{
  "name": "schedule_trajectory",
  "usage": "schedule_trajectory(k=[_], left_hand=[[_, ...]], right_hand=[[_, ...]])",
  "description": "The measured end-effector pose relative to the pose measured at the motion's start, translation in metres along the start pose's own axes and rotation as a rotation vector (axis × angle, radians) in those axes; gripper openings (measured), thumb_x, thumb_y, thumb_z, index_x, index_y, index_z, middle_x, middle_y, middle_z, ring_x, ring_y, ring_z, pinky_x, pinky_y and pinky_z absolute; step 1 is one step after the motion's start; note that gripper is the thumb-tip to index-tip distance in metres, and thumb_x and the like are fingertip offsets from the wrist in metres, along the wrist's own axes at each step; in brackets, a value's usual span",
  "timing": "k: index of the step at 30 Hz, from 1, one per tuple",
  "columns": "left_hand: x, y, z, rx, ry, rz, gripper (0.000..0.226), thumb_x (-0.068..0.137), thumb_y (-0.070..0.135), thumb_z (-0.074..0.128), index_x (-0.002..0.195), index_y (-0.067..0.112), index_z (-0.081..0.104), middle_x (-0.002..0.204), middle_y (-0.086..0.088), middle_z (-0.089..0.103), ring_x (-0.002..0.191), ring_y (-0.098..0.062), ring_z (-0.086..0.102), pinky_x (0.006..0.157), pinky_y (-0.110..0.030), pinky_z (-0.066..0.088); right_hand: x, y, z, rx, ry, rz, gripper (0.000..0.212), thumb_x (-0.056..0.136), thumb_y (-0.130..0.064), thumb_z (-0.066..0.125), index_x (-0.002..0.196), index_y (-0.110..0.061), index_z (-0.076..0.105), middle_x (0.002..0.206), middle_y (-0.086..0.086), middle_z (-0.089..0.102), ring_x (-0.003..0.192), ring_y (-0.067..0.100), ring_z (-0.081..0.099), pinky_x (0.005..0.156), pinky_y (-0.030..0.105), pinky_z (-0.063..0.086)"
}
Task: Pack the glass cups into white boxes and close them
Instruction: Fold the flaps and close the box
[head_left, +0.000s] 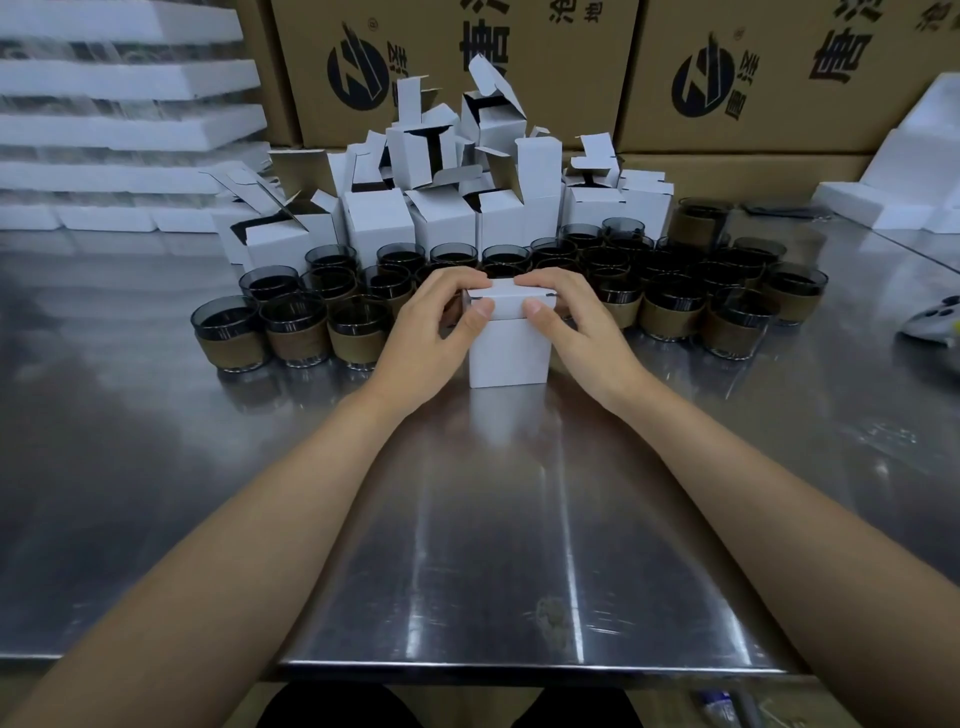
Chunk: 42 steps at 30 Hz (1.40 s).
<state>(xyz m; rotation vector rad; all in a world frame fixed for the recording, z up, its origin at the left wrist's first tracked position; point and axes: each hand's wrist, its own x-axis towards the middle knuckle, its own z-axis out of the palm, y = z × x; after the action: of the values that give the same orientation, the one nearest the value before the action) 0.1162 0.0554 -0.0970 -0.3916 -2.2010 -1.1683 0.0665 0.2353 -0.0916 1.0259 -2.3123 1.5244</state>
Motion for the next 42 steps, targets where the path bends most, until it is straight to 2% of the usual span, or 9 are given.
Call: schedule_trajectory(k=[11,16,19,23,26,32,36,39,42], left_hand=[[-0.001,0.001,0.002,-0.062,-0.069,-0.112,0.012,0.097,0.018,0.053,0.100,0.007,0.056,0.124,-0.003,0.050,0.114,0.001,0.047,0.096,-0.016,0.037],[0.001,0.005,0.006,-0.192,-0.106,-0.231,0.011,0.098,0.005,0.049,0.107,0.009,0.053,0.128,-0.001,0.042,0.119,-0.001,0.042,0.102,-0.014,0.031],[0.001,0.012,0.011,-0.299,-0.063,-0.352,0.017,0.097,0.007,0.047,0.107,0.017,0.057,0.136,0.006,0.033,0.127,0.003,0.032,0.099,-0.007,0.027],[-0.003,0.017,0.016,-0.336,-0.087,-0.422,0.017,0.089,0.032,0.055,0.105,0.035,0.050,0.139,-0.001,0.037,0.124,-0.007,0.042,0.102,-0.024,0.036],[-0.005,0.017,0.015,-0.353,-0.145,-0.404,0.031,0.082,0.043,0.059,0.109,0.036,0.046,0.136,-0.008,0.043,0.123,-0.018,0.049,0.100,-0.032,0.044],[-0.003,0.014,0.016,-0.522,0.041,-0.335,0.021,0.096,0.024,0.057,0.116,0.017,0.050,0.111,0.002,0.057,0.092,-0.001,0.060,0.073,-0.020,0.051],[0.004,0.013,0.020,-0.474,0.120,-0.281,0.034,0.088,0.038,0.058,0.115,0.018,0.053,0.113,-0.001,0.058,0.099,-0.014,0.058,0.082,-0.033,0.053],[0.009,0.011,0.024,-0.460,0.169,-0.282,0.039,0.088,0.045,0.056,0.120,0.024,0.053,0.110,0.009,0.061,0.096,-0.004,0.061,0.078,-0.025,0.051],[0.013,0.005,0.028,-0.426,0.211,-0.316,0.053,0.091,0.056,0.038,0.138,0.032,0.039,0.129,0.013,0.055,0.118,-0.002,0.053,0.100,-0.029,0.046]], right_hand=[[0.000,-0.002,-0.002,0.184,-0.057,0.156,0.028,0.102,-0.015,0.045,0.124,-0.014,0.064,0.143,-0.002,0.038,0.133,0.008,0.036,0.108,0.018,0.032],[0.005,-0.008,0.003,0.178,-0.022,0.185,0.025,0.098,-0.004,0.045,0.107,-0.018,0.064,0.137,-0.001,0.038,0.123,0.000,0.037,0.085,-0.007,0.027],[0.004,-0.011,0.004,0.250,-0.004,0.213,0.023,0.096,-0.004,0.045,0.098,-0.021,0.061,0.129,-0.005,0.041,0.101,-0.016,0.046,0.092,0.009,0.037],[0.000,-0.007,-0.001,0.302,-0.058,0.222,0.014,0.098,-0.010,0.049,0.099,-0.023,0.055,0.126,0.003,0.048,0.096,0.003,0.055,0.089,0.027,0.045],[-0.005,0.002,-0.009,0.177,-0.187,0.123,0.023,0.095,-0.012,0.059,0.114,-0.021,0.049,0.120,-0.001,0.054,0.103,0.001,0.056,0.084,0.014,0.045],[-0.004,0.002,-0.009,-0.127,-0.036,-0.144,0.054,0.089,-0.022,0.068,0.136,-0.032,0.041,0.151,-0.003,0.031,0.135,0.010,0.039,0.098,0.031,0.048],[-0.002,-0.005,-0.003,-0.515,-0.078,-0.310,0.080,0.075,-0.034,0.075,0.144,-0.026,0.035,0.153,-0.005,0.022,0.139,0.015,0.024,0.079,0.032,0.049],[0.001,-0.011,-0.003,-0.565,-0.019,-0.358,0.081,0.069,-0.027,0.075,0.141,-0.022,0.038,0.141,-0.003,0.028,0.129,0.018,0.032,0.066,0.030,0.050],[0.010,-0.013,-0.014,-0.637,0.065,-0.344,0.080,0.066,-0.026,0.075,0.136,-0.016,0.038,0.134,0.002,0.030,0.119,0.020,0.038,0.057,0.032,0.049]])
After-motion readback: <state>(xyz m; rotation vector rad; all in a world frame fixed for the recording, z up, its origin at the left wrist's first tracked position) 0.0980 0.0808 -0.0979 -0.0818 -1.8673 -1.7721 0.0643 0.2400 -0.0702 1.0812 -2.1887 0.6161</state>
